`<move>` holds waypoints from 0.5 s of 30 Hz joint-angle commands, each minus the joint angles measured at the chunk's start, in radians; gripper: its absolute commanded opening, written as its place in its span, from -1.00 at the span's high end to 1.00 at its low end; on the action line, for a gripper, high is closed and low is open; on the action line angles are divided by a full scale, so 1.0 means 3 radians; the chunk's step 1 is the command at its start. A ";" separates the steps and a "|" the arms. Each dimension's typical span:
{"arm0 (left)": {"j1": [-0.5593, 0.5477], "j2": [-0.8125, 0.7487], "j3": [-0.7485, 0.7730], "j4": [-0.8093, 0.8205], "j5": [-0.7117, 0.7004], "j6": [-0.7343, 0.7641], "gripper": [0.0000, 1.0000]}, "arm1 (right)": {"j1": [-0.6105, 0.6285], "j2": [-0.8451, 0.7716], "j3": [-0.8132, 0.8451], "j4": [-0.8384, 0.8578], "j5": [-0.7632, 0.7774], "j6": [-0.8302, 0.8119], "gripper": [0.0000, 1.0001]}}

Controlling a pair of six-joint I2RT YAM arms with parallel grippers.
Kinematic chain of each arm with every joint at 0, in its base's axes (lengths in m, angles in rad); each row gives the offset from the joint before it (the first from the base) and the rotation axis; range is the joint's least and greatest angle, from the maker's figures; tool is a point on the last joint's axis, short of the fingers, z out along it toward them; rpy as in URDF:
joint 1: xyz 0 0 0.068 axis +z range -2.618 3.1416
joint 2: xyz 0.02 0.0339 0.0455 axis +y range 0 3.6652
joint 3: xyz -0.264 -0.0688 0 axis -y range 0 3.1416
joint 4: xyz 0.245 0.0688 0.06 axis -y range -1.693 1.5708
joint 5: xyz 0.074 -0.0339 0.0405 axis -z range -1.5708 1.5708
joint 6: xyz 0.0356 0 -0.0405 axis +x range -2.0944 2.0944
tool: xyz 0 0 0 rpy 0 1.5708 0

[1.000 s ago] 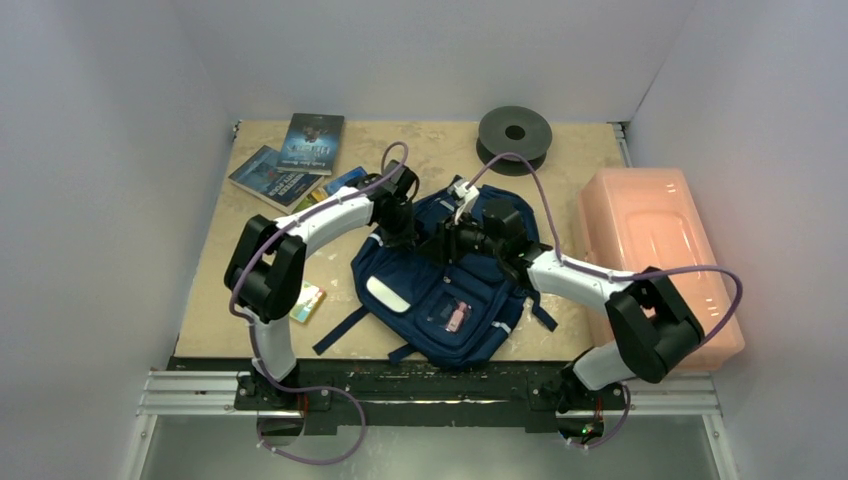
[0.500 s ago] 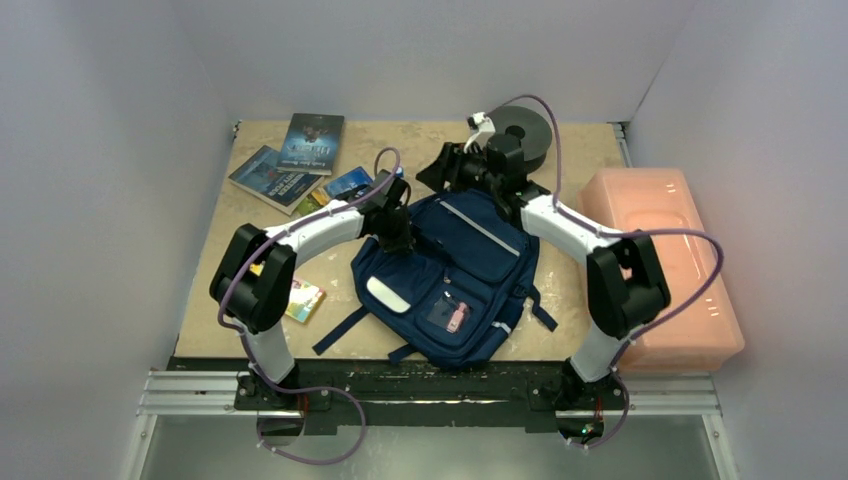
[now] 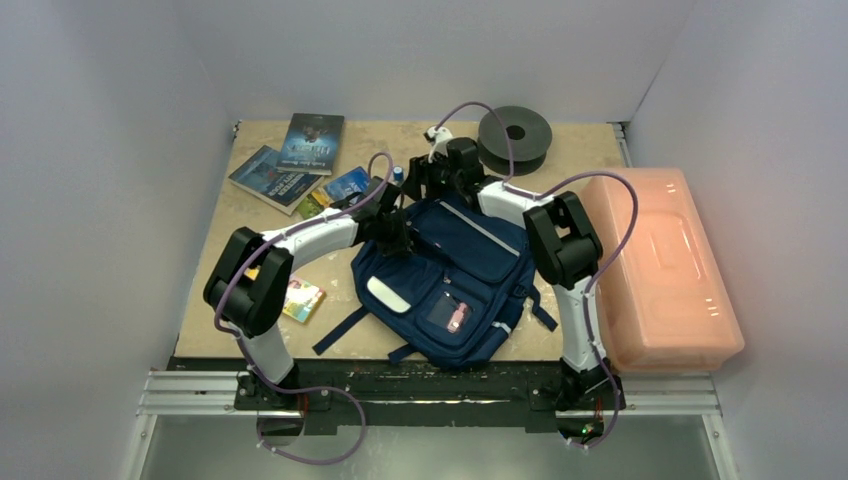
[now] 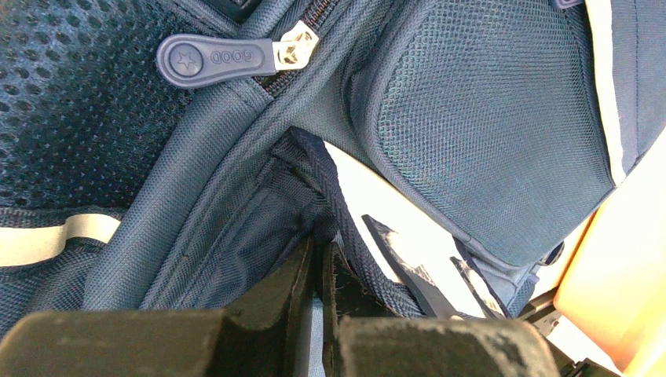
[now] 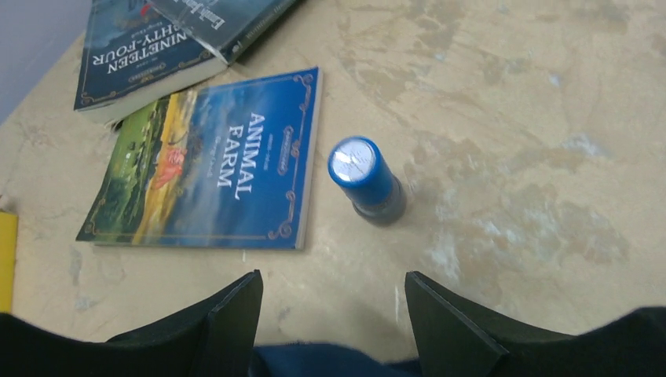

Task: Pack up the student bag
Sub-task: Pick up the stationery from the center of the board.

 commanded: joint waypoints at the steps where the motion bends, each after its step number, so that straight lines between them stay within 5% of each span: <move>1: 0.0011 -0.0098 -0.0051 0.0144 0.0101 -0.0071 1.00 | 0.0172 0.0115 0.0489 0.0102 0.0350 -0.0344 -0.43; 15: 0.0011 -0.0212 -0.0169 0.0210 0.0125 -0.0064 1.00 | 0.0436 0.0994 0.1647 -0.0434 0.1319 -0.0568 -0.42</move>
